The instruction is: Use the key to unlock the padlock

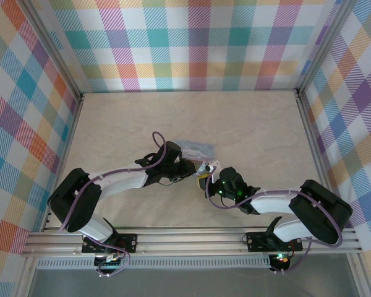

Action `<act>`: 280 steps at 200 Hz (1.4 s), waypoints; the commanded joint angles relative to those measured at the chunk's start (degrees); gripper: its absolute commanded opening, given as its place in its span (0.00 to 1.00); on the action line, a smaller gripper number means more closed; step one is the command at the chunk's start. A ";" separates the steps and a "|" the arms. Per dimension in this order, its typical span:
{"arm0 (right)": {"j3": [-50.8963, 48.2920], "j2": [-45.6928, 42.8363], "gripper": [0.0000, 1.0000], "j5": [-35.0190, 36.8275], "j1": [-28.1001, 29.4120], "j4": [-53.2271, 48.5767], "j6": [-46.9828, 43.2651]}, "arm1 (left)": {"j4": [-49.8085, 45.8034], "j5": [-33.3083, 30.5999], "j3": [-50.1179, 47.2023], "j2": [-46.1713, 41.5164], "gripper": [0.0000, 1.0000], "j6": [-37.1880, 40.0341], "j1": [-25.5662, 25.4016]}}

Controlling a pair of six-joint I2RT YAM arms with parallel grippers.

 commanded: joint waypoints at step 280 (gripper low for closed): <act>1.78 0.33 0.00 -1.91 -2.21 9.77 1.21 | 2.84 1.49 1.25 2.41 0.13 -3.97 -2.23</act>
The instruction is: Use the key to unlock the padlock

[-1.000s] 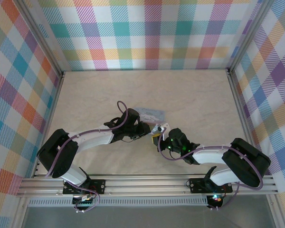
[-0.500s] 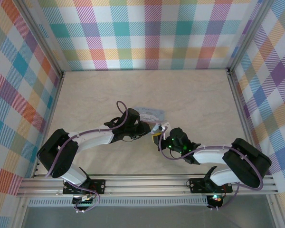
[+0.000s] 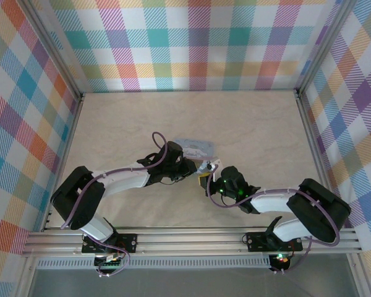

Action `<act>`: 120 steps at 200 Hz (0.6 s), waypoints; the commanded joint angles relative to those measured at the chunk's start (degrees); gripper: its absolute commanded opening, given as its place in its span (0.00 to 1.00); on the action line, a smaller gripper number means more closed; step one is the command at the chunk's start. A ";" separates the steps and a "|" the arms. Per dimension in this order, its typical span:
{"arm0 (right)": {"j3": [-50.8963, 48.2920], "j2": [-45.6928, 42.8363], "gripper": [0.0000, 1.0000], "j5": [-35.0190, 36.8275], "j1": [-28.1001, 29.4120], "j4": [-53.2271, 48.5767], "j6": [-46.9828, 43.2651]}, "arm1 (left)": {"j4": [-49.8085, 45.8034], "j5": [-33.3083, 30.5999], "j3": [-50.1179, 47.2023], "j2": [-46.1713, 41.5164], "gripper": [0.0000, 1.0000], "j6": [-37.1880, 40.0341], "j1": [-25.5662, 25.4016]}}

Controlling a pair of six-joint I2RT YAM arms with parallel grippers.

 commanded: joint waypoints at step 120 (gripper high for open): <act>4.21 2.80 0.00 -3.52 -2.02 9.00 0.34 | 2.29 4.15 1.21 0.41 0.13 -2.73 -2.27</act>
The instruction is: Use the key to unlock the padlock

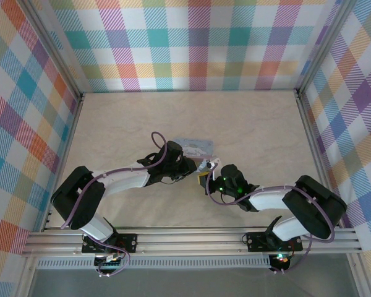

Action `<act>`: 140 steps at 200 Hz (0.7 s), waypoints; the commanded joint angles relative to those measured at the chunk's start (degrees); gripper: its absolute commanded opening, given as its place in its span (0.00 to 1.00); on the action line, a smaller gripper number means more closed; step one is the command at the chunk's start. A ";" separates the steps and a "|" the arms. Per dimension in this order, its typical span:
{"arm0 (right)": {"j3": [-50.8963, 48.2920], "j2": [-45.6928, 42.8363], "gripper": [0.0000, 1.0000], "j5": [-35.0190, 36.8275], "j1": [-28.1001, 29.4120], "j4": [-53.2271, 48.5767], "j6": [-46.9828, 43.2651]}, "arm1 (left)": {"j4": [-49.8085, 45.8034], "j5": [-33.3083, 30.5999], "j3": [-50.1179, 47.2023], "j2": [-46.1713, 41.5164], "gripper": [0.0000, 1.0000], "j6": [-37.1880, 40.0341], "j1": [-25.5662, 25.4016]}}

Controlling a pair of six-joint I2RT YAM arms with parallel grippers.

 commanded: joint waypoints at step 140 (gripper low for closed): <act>3.52 -0.37 0.00 -5.52 -4.54 8.23 0.43 | -2.99 4.45 2.09 0.18 0.12 2.11 -2.51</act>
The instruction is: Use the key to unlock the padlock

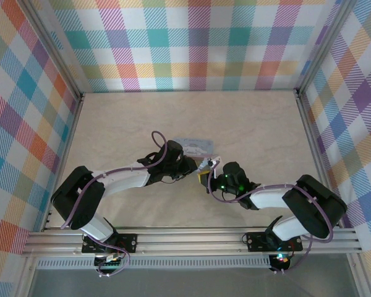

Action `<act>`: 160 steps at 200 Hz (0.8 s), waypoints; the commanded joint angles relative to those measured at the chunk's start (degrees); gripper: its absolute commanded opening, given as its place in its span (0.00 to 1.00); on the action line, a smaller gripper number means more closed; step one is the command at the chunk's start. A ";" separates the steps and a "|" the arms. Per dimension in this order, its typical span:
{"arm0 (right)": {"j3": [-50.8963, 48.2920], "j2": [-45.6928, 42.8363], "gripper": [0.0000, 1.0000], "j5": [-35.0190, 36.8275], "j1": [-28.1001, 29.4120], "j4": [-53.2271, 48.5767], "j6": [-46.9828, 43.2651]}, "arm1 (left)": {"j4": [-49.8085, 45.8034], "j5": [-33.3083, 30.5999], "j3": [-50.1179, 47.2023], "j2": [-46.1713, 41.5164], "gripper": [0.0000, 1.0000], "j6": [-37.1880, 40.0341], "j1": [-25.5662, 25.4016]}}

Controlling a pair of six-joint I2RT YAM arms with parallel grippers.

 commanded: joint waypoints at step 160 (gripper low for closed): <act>2.75 -0.12 0.00 -5.51 -3.52 6.25 0.55 | -2.51 3.23 0.91 -1.03 0.12 1.71 -2.53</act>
